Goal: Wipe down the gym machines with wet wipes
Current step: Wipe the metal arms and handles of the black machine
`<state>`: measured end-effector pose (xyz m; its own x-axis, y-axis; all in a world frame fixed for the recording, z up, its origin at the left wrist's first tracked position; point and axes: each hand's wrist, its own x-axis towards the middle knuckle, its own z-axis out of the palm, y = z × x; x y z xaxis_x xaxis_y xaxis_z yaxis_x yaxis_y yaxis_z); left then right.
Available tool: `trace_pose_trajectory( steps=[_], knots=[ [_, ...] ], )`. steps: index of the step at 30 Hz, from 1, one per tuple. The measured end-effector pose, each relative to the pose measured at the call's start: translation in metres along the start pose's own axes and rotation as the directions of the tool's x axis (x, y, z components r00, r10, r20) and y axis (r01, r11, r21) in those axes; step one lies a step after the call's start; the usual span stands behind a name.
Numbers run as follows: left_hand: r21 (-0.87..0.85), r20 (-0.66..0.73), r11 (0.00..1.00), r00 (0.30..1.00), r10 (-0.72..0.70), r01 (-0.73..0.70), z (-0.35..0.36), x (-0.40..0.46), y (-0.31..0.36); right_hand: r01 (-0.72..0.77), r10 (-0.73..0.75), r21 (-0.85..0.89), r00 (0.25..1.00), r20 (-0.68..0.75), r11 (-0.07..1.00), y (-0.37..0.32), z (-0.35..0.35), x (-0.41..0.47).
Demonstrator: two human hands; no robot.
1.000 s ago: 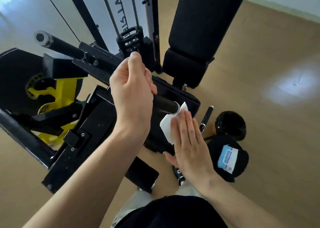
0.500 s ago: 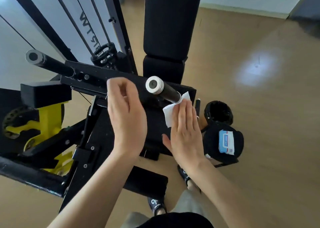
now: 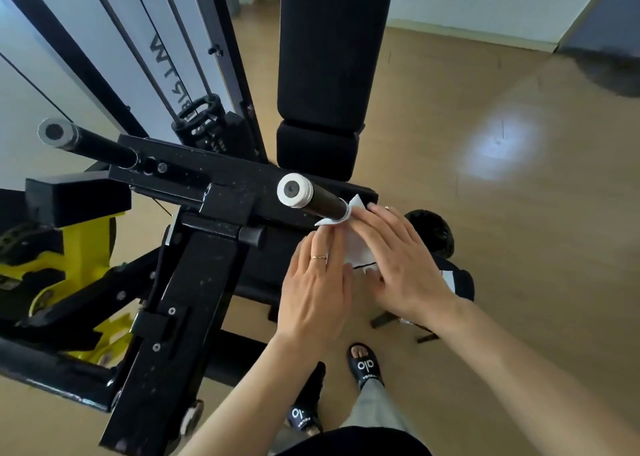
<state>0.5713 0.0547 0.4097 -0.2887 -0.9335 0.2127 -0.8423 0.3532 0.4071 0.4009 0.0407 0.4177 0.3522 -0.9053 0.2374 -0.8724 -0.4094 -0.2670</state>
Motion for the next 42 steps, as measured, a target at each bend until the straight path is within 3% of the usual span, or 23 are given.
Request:
trace_pose_trajectory(
  steps=[4, 8, 15, 19, 24, 27, 29, 34, 38, 40, 42],
  knots=[
    [0.145, -0.027, 0.985, 0.995, -0.094, 0.097, 0.010, 0.004, 0.012, -0.032, 0.049, 0.268, 0.997, -0.059, 0.963, 0.006, -0.011, 0.014],
    [0.176, -0.085, 0.948, 0.963, -0.254, 0.266, 0.005, 0.020, 0.011, -0.173, 0.206, 0.553, 0.979, 0.003, 0.815, 0.011, -0.008, 0.027],
    [0.085, -0.217, 0.935, 0.923, -0.319, 0.343, 0.004, 0.049, -0.001, -0.282, 0.309, 0.568, 0.950, 0.052, 0.773, 0.005, 0.003, 0.046],
    [0.072, -0.091, 0.949, 0.950, -0.299, 0.306, 0.008, 0.028, 0.002, -0.277, 0.330, 0.606, 0.944, 0.026, 0.745, 0.007, 0.003, 0.047],
    [0.239, -0.061, 0.944, 0.974, -0.220, 0.228, 0.007, 0.016, -0.006, -0.275, 0.367, 0.715, 0.930, 0.028, 0.643, 0.011, 0.002, 0.048],
    [0.174, -0.108, 0.921, 0.936, -0.334, 0.349, -0.005, 0.041, -0.006, -0.291, 0.396, 0.747, 0.917, 0.041, 0.597, 0.011, 0.001, 0.049],
    [0.108, -0.066, 0.900, 0.906, -0.418, 0.423, -0.012, 0.053, -0.003, -0.303, 0.420, 0.762, 0.906, 0.044, 0.573, 0.010, 0.001, 0.050],
    [0.126, 0.067, 0.966, 0.970, -0.234, 0.225, -0.017, 0.034, 0.008, -0.299, 0.444, 0.767, 0.896, 0.021, 0.567, 0.006, 0.003, 0.050],
    [0.145, 0.149, 0.984, 0.981, -0.125, 0.104, -0.028, 0.037, -0.011, -0.278, 0.459, 0.783, 0.888, -0.011, 0.556, 0.004, 0.004, 0.051],
    [0.009, 0.161, 0.995, 0.982, -0.097, 0.096, -0.030, 0.045, -0.022, -0.268, 0.478, 0.789, 0.877, -0.037, 0.552, 0.002, 0.006, 0.052],
    [-0.307, 0.151, 0.935, 0.979, -0.134, 0.175, -0.032, 0.054, -0.023, -0.264, 0.507, 0.798, 0.860, -0.060, 0.541, -0.001, 0.008, 0.053]
  ],
)
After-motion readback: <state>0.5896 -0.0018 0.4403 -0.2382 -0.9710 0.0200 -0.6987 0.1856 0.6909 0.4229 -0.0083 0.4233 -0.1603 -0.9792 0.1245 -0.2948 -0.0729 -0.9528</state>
